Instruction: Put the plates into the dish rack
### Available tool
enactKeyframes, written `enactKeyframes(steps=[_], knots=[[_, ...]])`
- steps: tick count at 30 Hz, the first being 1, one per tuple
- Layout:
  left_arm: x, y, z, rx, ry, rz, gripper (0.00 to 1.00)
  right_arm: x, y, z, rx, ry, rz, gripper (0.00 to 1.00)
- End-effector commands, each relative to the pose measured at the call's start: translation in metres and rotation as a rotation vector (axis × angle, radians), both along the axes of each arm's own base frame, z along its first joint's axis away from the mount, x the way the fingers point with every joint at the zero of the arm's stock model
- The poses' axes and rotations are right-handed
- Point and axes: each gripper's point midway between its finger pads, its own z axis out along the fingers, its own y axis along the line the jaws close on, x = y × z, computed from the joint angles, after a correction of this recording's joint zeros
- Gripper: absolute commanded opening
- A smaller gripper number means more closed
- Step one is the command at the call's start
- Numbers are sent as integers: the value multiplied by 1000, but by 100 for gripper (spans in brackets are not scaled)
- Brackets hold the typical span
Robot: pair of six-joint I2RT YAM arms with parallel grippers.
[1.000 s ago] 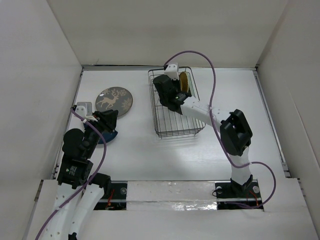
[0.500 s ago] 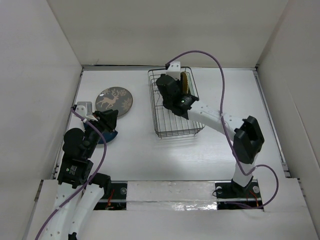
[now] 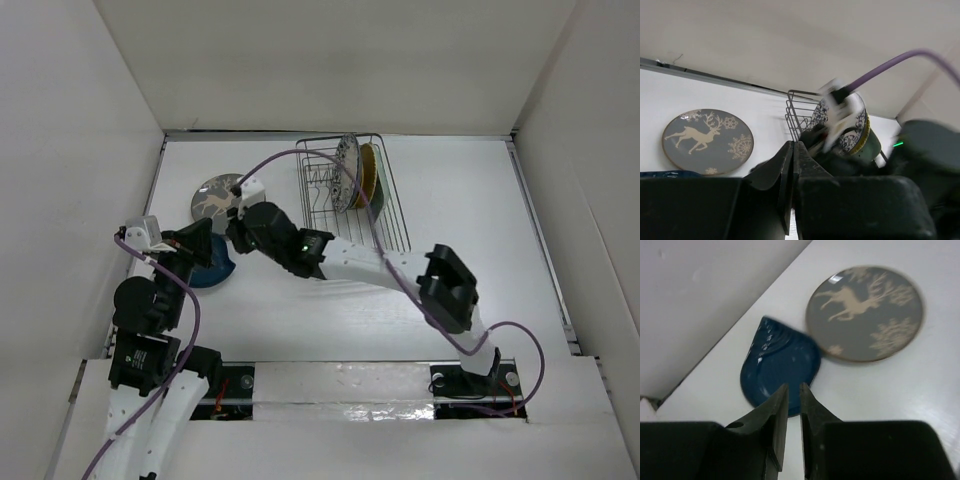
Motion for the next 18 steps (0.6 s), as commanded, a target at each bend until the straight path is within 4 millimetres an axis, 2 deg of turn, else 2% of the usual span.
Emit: enactKeyframes(steps=[1, 2, 3, 5, 6, 7, 8, 10, 15, 18], knots=[[-4, 9, 24, -38, -74, 42, 0, -12, 36, -27, 15, 106, 124, 28], [-4, 8, 23, -37, -72, 39, 1, -12, 42, -34, 20, 127, 130, 38], [-4, 8, 22, -36, -69, 37, 2, -10, 51, -49, 10, 146, 138, 42], [-4, 7, 22, -35, -71, 31, 6, -9, 58, -70, -18, 185, 137, 49], [-4, 6, 22, -33, -71, 30, 7, -8, 64, -69, -12, 190, 140, 52], [-4, 6, 21, -31, -70, 27, 8, -7, 66, -97, -56, 222, 135, 53], [-4, 6, 21, -30, -69, 26, 10, -7, 68, -105, -57, 235, 133, 57], [-4, 5, 21, -30, -70, 21, 11, -6, 74, -126, -76, 265, 131, 57], [-4, 3, 19, -26, -68, 13, 13, 2, 77, -148, -89, 277, 82, 58], [-4, 3, 20, -26, -70, 11, 13, 10, 74, -155, -96, 277, 62, 58]])
